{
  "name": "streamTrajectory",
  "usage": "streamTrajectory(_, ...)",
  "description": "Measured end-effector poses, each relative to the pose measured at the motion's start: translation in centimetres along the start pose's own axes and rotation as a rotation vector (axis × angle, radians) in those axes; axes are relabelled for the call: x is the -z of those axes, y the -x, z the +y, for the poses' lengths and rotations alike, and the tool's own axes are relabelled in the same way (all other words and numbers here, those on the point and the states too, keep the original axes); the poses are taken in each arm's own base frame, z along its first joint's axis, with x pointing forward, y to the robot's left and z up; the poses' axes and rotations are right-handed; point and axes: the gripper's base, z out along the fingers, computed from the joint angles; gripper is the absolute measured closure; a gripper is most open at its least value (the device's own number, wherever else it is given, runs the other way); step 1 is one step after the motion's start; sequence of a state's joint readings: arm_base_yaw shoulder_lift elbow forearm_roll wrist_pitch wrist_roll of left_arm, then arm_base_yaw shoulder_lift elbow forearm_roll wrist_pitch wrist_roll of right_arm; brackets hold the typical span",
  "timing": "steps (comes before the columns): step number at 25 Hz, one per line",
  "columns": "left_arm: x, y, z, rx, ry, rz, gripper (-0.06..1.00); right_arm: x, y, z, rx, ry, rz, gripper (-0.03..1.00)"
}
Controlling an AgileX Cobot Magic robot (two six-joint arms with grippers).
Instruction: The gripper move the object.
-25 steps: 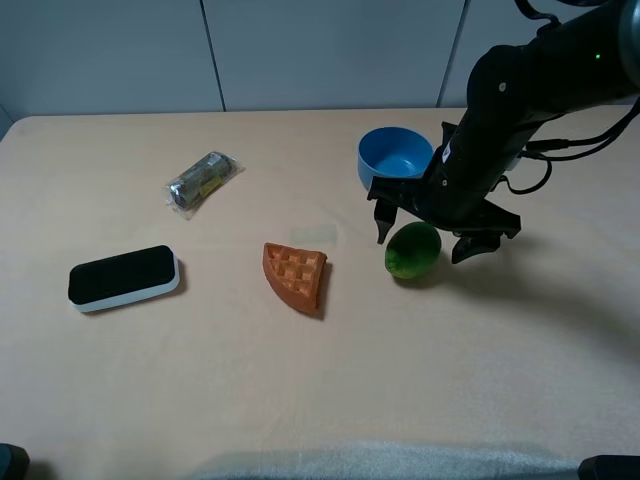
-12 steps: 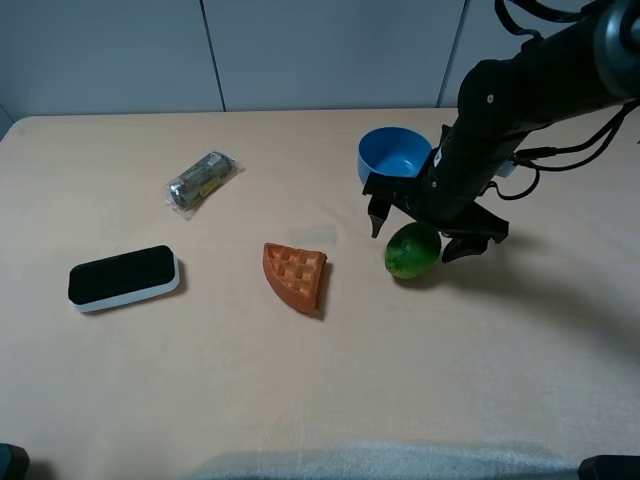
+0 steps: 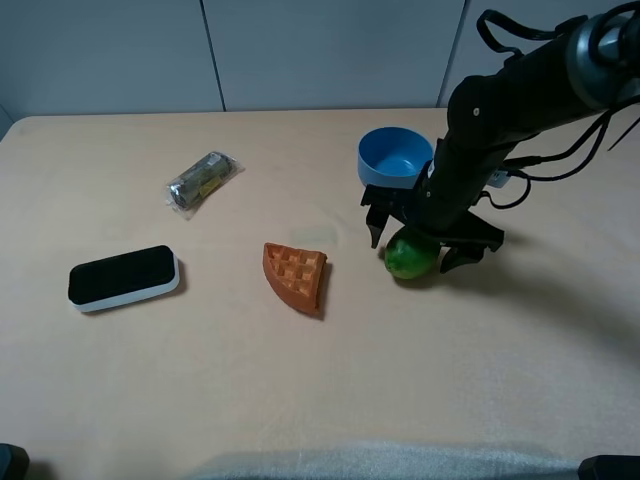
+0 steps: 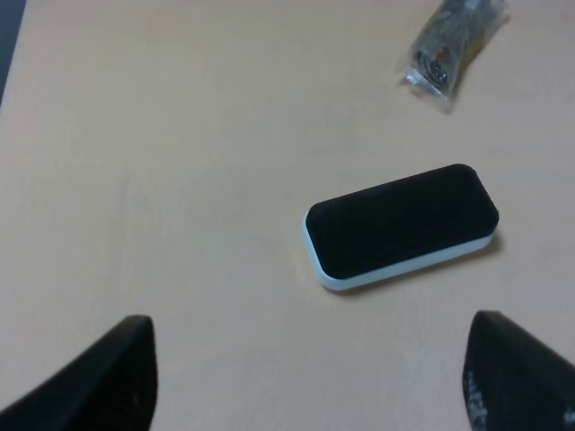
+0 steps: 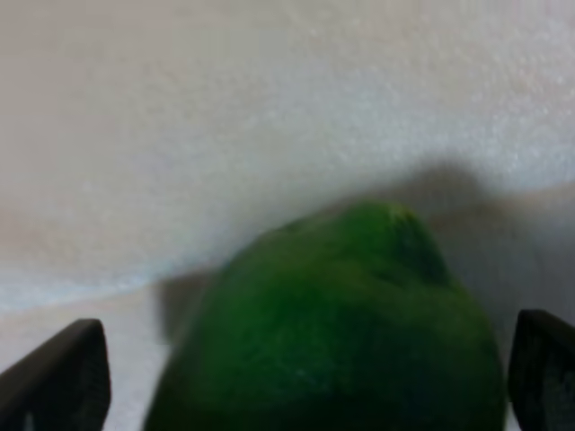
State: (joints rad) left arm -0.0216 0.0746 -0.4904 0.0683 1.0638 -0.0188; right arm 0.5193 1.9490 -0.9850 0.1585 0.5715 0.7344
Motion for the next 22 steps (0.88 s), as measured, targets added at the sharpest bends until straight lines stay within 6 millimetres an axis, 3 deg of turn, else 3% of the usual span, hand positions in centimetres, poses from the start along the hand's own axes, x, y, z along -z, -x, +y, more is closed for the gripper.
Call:
streamTrajectory(11, 0.0, 0.0, 0.0, 0.0, 0.0, 0.0, 0.18, 0.0, 0.06, -0.08, 0.017, -0.009, -0.007, 0.32)
streamTrajectory(17, 0.0, 0.0, 0.0, 0.0, 0.0, 0.0, 0.18, 0.0, 0.04, -0.11, 0.018, -0.012, -0.005, 0.47)
streamTrajectory(22, 0.0, 0.0, 0.0, 0.0, 0.0, 0.0, 0.18, 0.0, 0.01, -0.14, 0.019, -0.015, -0.001, 0.47)
